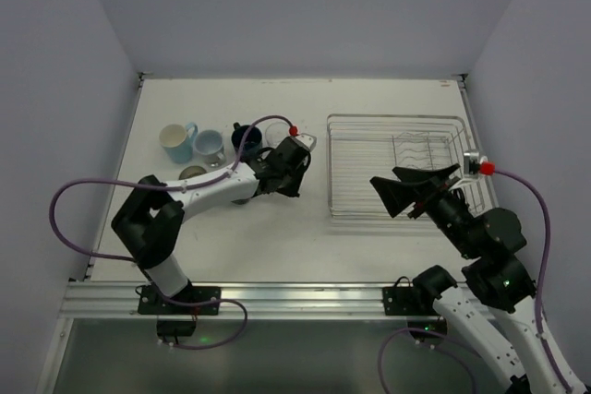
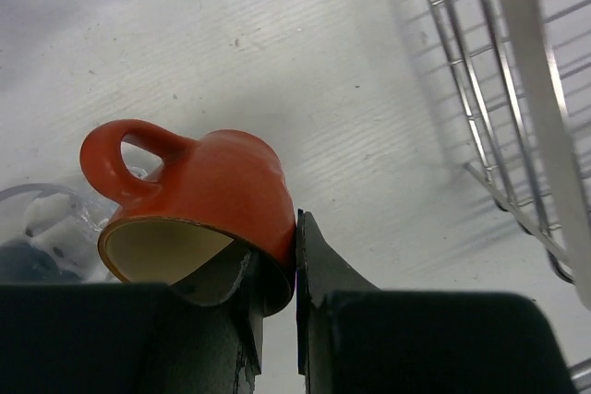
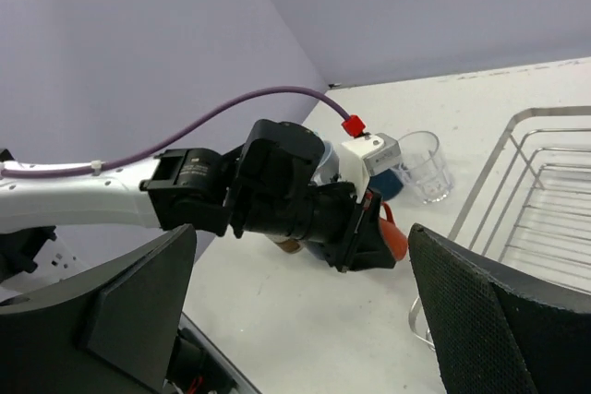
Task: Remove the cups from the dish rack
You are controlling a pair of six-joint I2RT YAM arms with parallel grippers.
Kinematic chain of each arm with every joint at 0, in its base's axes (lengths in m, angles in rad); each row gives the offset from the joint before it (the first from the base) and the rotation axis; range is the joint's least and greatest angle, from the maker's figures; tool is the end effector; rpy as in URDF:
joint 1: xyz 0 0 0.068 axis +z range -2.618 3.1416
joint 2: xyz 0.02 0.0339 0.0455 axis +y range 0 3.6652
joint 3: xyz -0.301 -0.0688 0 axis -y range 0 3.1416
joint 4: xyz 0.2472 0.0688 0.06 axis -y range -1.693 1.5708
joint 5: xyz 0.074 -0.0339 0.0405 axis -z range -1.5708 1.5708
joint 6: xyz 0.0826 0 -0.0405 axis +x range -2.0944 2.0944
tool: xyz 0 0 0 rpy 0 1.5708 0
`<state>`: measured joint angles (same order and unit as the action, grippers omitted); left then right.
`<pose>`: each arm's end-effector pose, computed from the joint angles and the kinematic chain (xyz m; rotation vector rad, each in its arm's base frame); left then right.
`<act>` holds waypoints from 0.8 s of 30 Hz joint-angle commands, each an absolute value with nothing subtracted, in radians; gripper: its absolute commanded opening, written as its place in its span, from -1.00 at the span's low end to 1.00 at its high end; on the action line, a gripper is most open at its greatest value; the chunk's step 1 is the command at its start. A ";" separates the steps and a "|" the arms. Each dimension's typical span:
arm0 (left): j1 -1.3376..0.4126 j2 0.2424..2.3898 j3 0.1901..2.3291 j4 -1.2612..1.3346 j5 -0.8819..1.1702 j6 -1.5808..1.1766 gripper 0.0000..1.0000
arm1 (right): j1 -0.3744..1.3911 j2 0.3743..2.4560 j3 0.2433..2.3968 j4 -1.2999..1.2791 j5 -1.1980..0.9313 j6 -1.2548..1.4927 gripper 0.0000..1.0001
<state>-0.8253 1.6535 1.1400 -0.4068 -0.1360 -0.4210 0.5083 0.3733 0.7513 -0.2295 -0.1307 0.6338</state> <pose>0.2687 -0.2746 0.2203 0.4482 2.4743 -0.3557 0.0834 0.0588 0.3933 -0.0197 1.5061 1.0250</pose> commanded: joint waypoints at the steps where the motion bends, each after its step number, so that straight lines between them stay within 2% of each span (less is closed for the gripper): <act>1: -0.810 1.701 1.235 -0.462 -0.153 -0.359 -1.00 | 0.509 0.341 0.730 -0.364 -0.061 0.569 0.98; 8: -0.811 1.839 1.338 -0.563 -0.160 -0.330 -1.00 | 0.509 0.362 0.701 -0.347 -0.026 0.538 0.98; 12: -0.810 1.899 1.381 -0.595 -0.169 -0.319 -0.89 | 0.509 0.362 0.707 -0.342 -0.017 0.528 0.98; 16: -0.811 1.930 1.413 -0.629 -0.198 -0.310 -0.71 | 0.509 0.359 0.700 -0.338 -0.028 0.538 0.98; 18: -0.810 1.939 1.422 -0.637 -0.198 -0.301 -0.52 | 0.509 0.357 0.690 -0.333 -0.034 0.543 0.98; 19: -0.810 1.942 1.425 -0.637 -0.195 -0.296 -0.36 | 0.508 0.356 0.687 -0.327 -0.037 0.548 0.98; 24: -0.810 1.927 1.443 -0.644 -0.209 -0.294 -0.01 | 0.509 0.364 0.684 -0.314 -0.054 0.555 0.98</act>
